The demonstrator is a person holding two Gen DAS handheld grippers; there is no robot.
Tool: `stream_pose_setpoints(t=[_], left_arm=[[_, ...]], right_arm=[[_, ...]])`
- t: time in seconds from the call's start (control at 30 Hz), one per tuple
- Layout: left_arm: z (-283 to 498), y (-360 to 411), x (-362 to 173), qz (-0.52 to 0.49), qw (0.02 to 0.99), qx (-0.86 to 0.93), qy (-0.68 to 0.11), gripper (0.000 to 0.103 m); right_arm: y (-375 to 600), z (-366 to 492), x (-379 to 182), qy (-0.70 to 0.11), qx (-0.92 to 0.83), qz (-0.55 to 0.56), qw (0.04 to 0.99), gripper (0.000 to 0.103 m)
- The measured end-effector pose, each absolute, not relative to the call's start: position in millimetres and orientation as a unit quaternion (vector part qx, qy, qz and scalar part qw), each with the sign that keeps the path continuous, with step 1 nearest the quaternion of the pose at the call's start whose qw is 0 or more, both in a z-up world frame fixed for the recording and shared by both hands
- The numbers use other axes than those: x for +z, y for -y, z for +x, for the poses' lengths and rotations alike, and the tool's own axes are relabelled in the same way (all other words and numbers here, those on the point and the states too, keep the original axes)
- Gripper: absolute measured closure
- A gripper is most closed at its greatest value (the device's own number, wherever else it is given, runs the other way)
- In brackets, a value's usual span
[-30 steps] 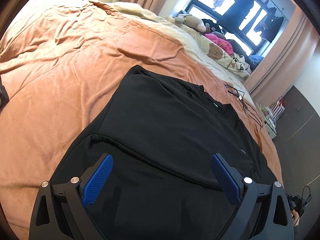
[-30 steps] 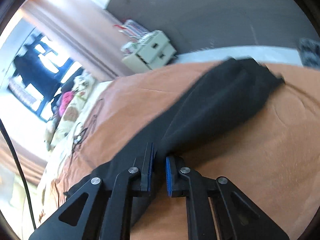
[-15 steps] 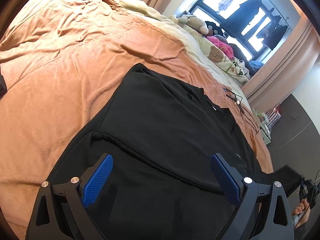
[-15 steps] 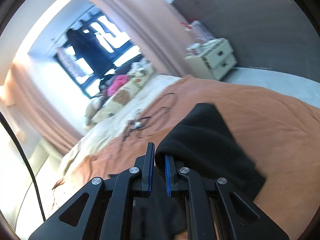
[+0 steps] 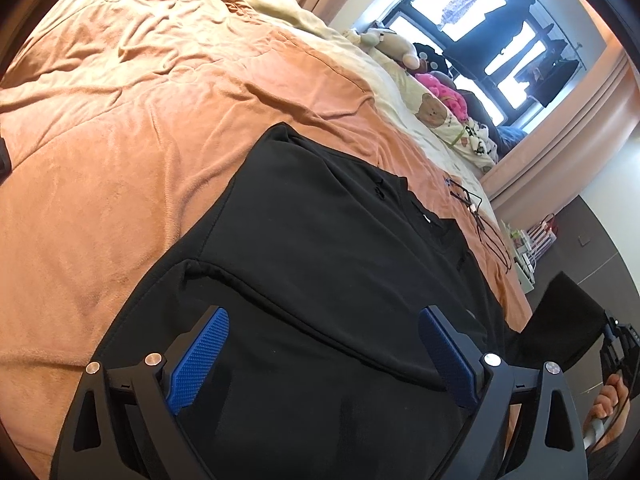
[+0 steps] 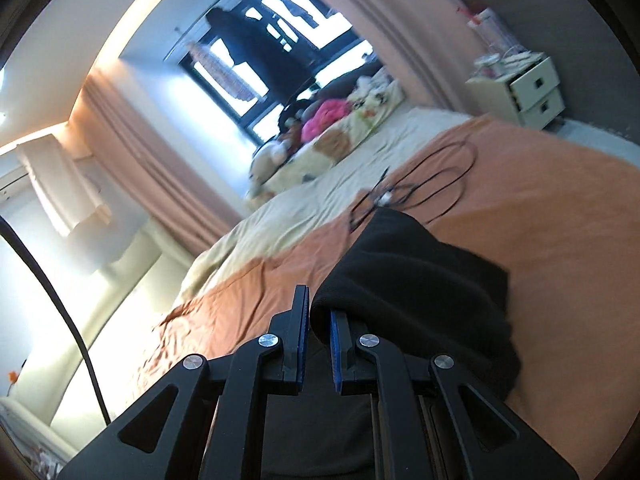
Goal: Fold small clothes
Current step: 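Grasp the other sleeve cuff with the right tool and lift it, then lay the held sleeve across the sweatshirt body and open the right tool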
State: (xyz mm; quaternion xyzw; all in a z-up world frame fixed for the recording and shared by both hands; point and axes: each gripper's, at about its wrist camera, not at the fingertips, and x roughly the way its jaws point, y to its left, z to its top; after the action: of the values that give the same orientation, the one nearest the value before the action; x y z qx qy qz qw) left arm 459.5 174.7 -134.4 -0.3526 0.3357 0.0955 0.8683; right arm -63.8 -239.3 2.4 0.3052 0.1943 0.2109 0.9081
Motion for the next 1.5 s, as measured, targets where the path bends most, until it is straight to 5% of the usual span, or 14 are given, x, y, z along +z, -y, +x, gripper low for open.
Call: stream_pose_setpoints(t=[0.47,0.7,0.8,0.97,1.03,1.5], left_arm=[[459.6,-181.3,-141.4,-0.363,0.861,0.103,-0.342,0.012],[460.6,-180.7,-141.1,-0.360,0.861,0.102,-0.344,0.012],[461.8,-178.4,-140.9,-0.355,0.863,0.098,-0.346,0.012],[465.7,-173.8,-142.9,-0.351,0.863,0.095,-0.350,0.012],[467.2,-172.6,-143.9,-0.351,0.863,0.095,-0.352,0.012],[475.6,-159.0,-148.7,-0.335,0.865,0.088,-0.364,0.012]], right_arm=[[209.9,74.8,0.1,-0.273,0.296,0.291,0.868,0.096],[185.0,115.6,-46.5,-0.408,0.295,0.248,0.828,0.093],[192.9,124.6,-64.2,-0.456,0.296,0.244,0.803,0.088],[228.4,121.7,-54.5,-0.462,0.305,0.240,0.798,0.048],[251.3,119.5,-45.1,-0.456,0.301,0.235,0.804,0.042],[434.5,171.6,-13.4,-0.415,0.175,0.295,0.843,0.042]])
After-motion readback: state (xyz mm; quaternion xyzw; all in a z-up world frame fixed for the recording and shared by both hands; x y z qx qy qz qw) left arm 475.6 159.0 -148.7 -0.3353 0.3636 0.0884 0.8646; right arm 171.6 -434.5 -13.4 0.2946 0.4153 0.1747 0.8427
